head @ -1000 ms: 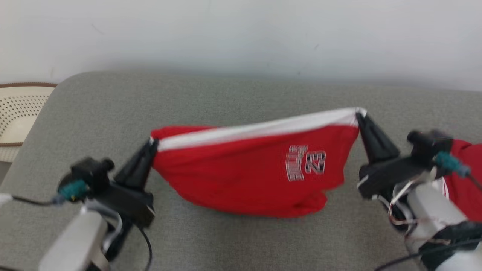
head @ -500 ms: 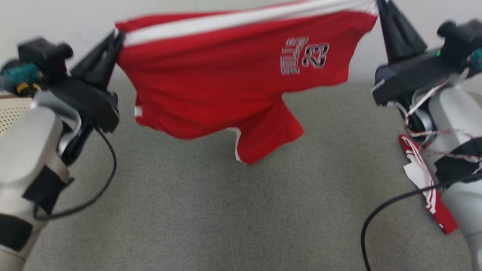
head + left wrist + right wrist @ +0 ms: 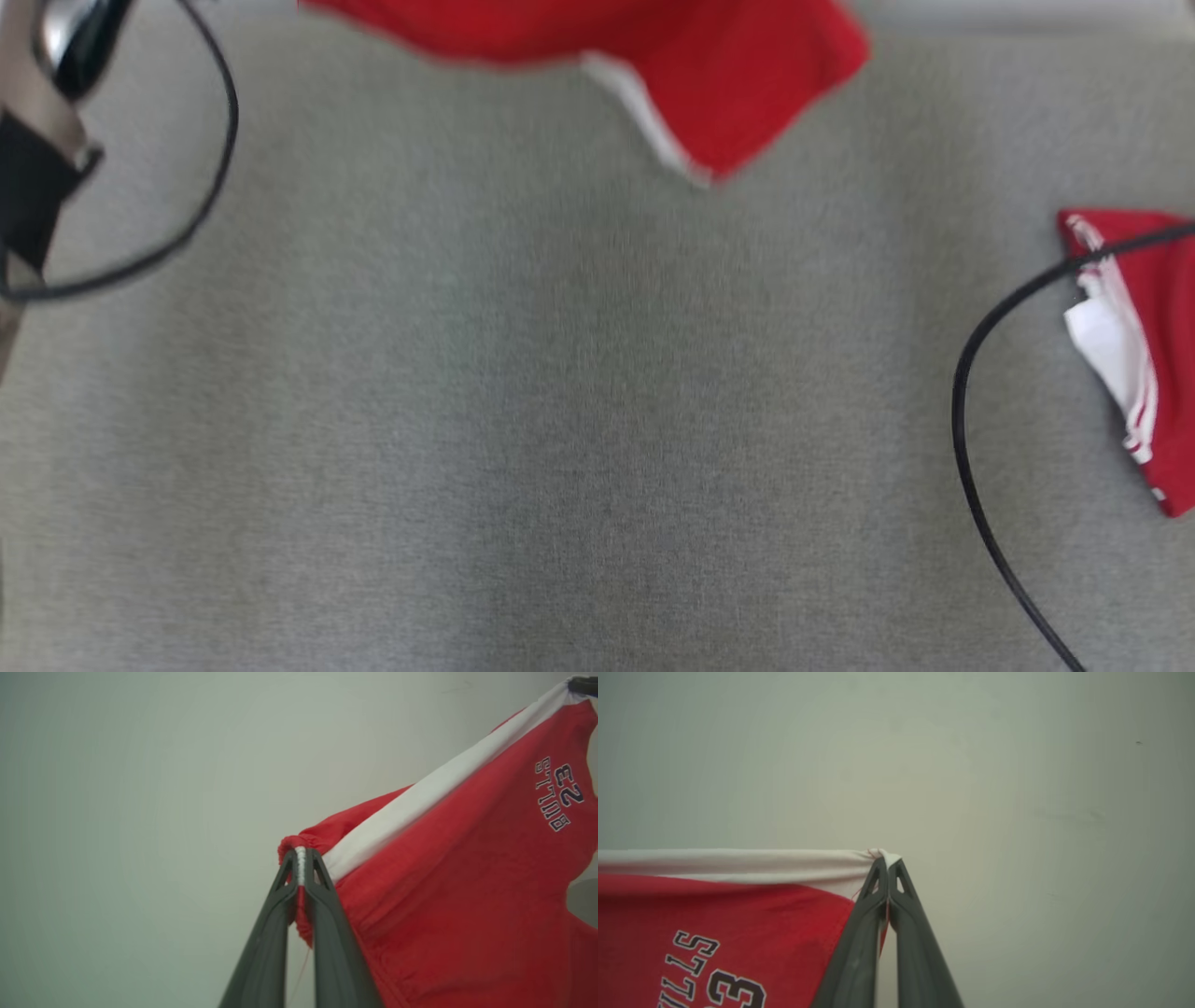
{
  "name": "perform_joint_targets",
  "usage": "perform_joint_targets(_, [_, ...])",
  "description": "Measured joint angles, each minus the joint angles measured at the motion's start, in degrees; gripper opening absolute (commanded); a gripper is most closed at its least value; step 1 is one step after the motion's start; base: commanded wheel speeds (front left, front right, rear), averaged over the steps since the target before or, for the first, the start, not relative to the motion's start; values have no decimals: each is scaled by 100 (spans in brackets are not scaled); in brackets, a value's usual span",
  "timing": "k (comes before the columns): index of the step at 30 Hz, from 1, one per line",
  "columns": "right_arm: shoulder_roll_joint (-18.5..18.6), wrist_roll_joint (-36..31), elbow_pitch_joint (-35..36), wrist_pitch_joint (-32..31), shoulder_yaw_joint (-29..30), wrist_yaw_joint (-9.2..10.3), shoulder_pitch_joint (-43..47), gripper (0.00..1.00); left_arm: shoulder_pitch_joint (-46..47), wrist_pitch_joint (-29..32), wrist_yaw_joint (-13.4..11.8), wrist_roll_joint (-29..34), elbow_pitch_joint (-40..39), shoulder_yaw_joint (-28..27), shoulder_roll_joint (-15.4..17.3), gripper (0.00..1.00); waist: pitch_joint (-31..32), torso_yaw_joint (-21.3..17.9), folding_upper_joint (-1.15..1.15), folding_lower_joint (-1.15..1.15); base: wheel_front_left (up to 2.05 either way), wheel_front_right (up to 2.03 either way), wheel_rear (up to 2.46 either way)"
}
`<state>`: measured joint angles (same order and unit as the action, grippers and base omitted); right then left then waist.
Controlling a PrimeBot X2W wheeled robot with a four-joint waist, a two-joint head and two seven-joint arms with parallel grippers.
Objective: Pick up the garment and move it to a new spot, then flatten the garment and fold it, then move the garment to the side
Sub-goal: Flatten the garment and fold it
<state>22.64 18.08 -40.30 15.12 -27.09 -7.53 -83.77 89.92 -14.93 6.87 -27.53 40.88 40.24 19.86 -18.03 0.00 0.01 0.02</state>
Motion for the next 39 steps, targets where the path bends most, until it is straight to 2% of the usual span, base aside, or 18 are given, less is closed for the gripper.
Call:
perform_joint_targets(2, [-34, -278, -114, 0, 74, 0, -350, 0, 263, -1, -82, 191, -127, -167, -77, 0, -264, -18, 0, 0, 0, 0, 0])
perform_joint_targets(7, [-200, -639, -112, 0, 525, 0, -845, 0, 457, -8, -81, 539, -724, -753, -201, 0, -868, -97, 0, 0, 0, 0, 0])
perform_joint_targets(11, [-215, -623, 255, 1, 570, 1, -627, 0, 57, -9, 12, 590, -951, -1134, -269, 0, -1272, -189, 0, 0, 0, 0, 0])
perform_joint_targets(15, [-73, -104, 773, -1, 108, 1, 355, 0, -927, -8, 54, 424, -1070, -1349, -298, 0, -1550, -312, 1, 1, 0, 0, 0])
perform_joint_targets(20, [461, 793, 1534, -2, -298, 1, 1872, 0, -2142, -9, 59, -514, -1464, -1003, -377, 0, -1649, -480, 0, -2, 0, 0, 0])
perform_joint_targets(23, [672, 1260, 1929, -3, -472, 2, 2719, 0, -2808, -9, 59, -1025, -1630, -780, -297, 0, -1590, -504, 0, -2, 0, 0, 0])
perform_joint_targets(25, [838, 1394, 2179, -3, -735, 1, 3185, 0, -3170, -9, 58, -1143, -1695, -612, -188, 0, -1513, -502, 0, -2, 0, 0, 0])
perform_joint_targets(29, [1051, 1797, 2417, -2, -976, 1, 4075, 0, -3845, -31, 58, -1513, -1792, -730, -242, 0, -1289, -489, -1, -4, 0, 0, 0])
perform_joint_targets(39, [1058, 2253, 2499, -1, -1256, 1, 5519, 0, -5356, -44, 58, -1563, -1823, -1272, -454, 0, -525, -530, -2, -4, 0, 0, 0])
